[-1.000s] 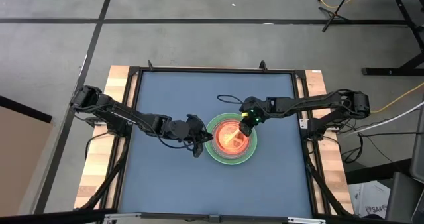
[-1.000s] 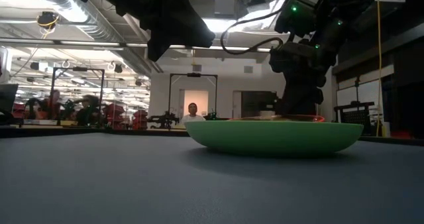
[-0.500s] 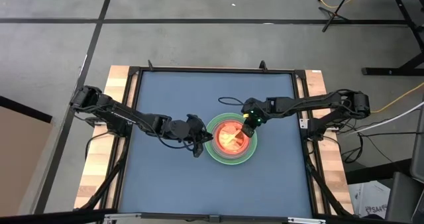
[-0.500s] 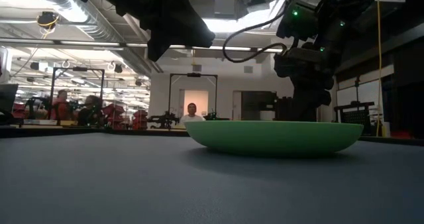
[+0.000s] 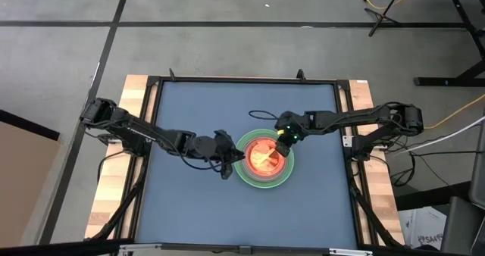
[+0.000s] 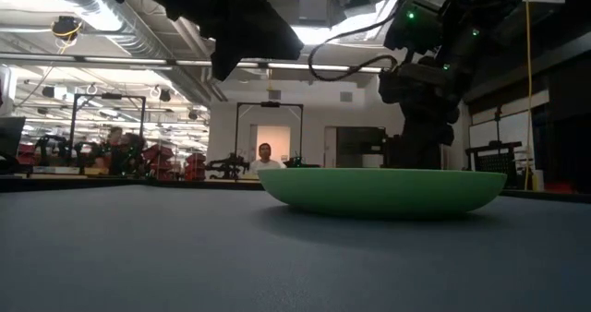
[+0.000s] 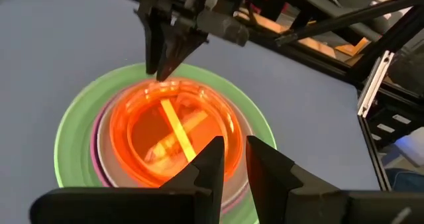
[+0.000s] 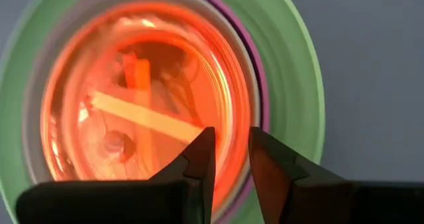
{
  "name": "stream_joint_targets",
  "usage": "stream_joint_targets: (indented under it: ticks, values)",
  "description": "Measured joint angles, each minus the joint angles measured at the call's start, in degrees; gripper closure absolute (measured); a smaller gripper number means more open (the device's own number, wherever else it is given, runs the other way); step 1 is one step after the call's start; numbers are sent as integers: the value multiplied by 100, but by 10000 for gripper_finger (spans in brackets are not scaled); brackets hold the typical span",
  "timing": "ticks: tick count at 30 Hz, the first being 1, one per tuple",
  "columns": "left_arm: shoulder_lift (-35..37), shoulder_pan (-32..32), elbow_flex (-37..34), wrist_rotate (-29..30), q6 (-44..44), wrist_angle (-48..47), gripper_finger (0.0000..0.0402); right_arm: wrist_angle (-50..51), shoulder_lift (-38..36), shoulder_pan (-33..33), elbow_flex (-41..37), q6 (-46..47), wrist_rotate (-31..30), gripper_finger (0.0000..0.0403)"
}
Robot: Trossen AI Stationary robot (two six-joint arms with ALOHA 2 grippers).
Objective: Stack plastic plates
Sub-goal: Return to Home Position
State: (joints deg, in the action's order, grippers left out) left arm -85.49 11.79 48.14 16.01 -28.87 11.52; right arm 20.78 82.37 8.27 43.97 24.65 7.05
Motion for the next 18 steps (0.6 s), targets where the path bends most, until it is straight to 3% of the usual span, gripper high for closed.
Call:
stream_joint_targets:
  ticks: [9,18]
  values:
    - [154,-372,0,-149,599,294,344,-815,-46,0,11,-441,396,320]
    - [1179,-659,3,-368,1157,-180,344,-561,-587,0,460,-928,352,320]
